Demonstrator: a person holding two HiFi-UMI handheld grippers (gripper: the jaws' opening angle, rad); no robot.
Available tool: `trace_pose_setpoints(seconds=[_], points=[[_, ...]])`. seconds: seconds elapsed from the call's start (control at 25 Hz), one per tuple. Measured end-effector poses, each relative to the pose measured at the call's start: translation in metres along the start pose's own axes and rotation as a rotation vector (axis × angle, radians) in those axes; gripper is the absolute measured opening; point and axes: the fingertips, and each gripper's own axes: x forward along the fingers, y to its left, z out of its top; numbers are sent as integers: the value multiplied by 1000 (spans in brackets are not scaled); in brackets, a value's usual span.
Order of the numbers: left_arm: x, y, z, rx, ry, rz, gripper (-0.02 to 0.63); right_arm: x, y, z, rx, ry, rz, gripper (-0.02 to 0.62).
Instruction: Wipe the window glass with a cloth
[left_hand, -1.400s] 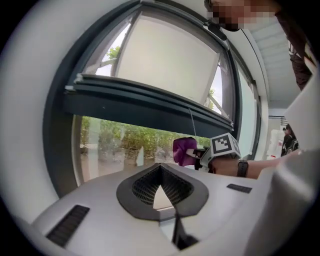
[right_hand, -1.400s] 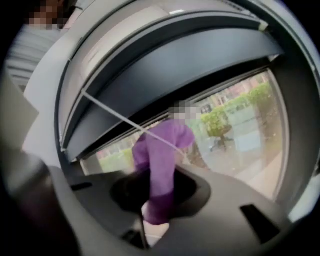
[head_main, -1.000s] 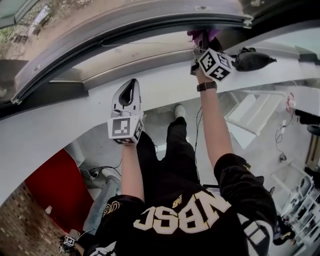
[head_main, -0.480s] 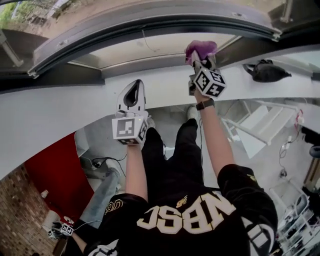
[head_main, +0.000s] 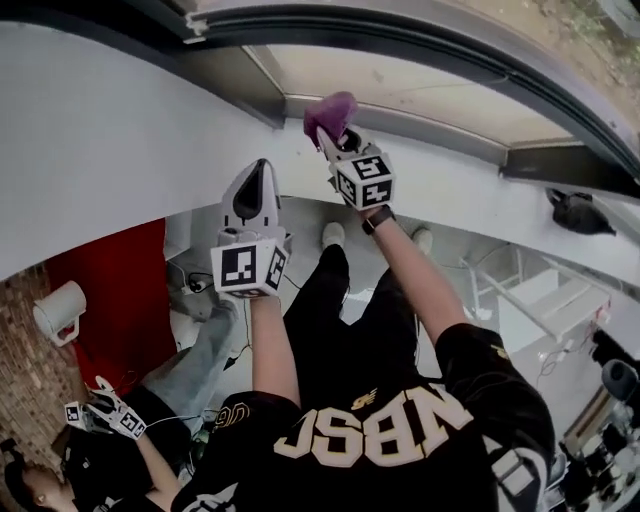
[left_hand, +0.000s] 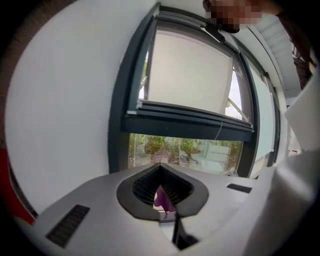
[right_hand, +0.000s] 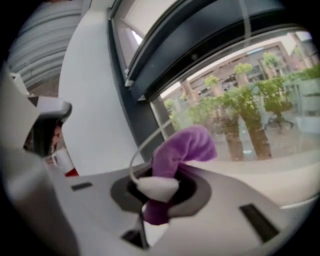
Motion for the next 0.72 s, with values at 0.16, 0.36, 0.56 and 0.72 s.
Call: trace_pose_setpoints(seconds=[0.16, 0.36, 0.56, 0.72], points=[[-36, 56, 12, -23, -31, 66, 18, 85, 56, 42, -65, -39, 75, 76], [-53, 87, 17, -51, -23, 105, 18, 162, 70, 101, -131, -51, 100, 76], [-58, 48, -16, -22, 1, 39, 18, 144, 47, 102, -130, -96, 68, 76], [-34, 30, -20, -31, 20, -5, 18, 119, 13, 96, -78, -103, 16, 76]])
